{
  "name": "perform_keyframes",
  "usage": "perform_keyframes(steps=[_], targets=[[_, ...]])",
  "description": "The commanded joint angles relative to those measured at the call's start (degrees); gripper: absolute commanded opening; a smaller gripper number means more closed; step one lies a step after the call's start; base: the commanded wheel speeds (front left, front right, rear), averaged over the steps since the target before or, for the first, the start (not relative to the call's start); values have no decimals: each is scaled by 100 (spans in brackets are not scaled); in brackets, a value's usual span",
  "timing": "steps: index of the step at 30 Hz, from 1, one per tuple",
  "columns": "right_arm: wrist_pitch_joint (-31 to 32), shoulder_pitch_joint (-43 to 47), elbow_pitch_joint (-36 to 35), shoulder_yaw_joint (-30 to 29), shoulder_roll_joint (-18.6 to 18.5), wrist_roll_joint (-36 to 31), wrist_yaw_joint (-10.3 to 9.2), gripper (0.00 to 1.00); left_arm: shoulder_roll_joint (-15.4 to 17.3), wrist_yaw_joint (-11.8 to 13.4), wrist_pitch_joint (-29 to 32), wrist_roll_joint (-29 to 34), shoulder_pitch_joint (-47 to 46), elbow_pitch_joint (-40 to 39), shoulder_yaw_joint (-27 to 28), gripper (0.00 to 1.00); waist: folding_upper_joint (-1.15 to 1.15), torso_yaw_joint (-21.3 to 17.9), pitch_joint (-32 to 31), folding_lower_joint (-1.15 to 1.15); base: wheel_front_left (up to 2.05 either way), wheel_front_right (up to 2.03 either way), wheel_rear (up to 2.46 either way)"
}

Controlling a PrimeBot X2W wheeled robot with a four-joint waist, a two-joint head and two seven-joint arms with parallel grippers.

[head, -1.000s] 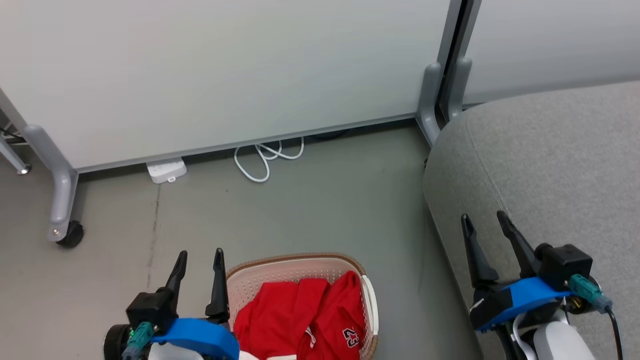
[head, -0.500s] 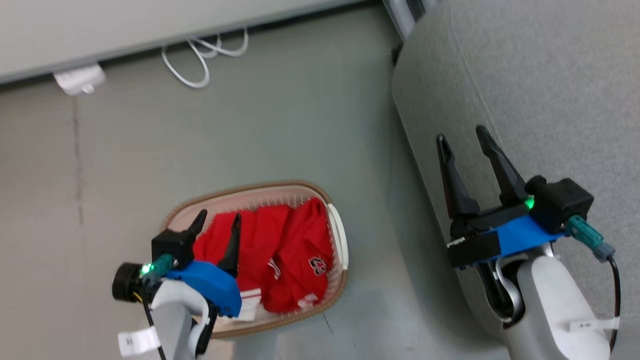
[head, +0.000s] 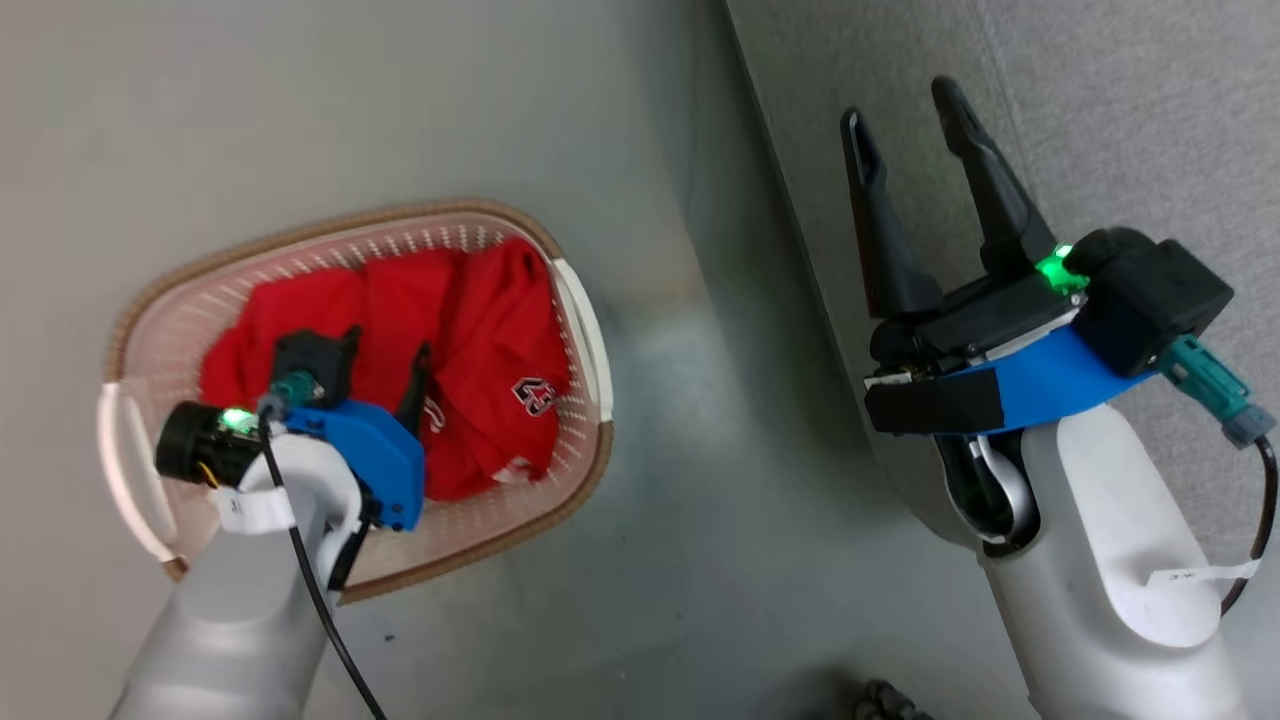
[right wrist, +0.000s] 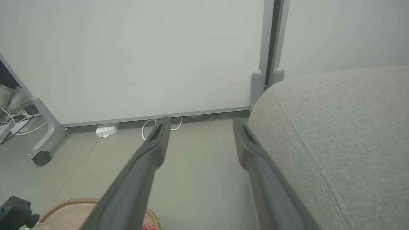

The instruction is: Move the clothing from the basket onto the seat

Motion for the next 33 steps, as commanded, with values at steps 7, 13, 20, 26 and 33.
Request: perform_keyframes(steps=[7,13,20,26,33], targets=[[-88,-224,-63,86,-4,190,3,100,298,54,152,-9,-667,619,-95,100,0,-441,992,-2,0,0,0],[-92,-268,-134,111,-5,389,3,100,377,115,216,-139,-930,1041,-12,100,0,-553,1191,-2,0,0,0],[-94,-271,-225,124,-5,489,3,100,442,334,281,-120,-1123,1403,-41,100,0,-650,1295,-2,0,0,0],[-95,-259,-247,112,-5,527,3,100,417,359,283,-202,-1220,1569,-35,0,0,-674,1312,-2,0,0,0],[-95,-231,-230,123,-5,513,3,100,361,287,217,-250,-1321,1696,-79,0,0,-631,1299,-2,0,0,0]])
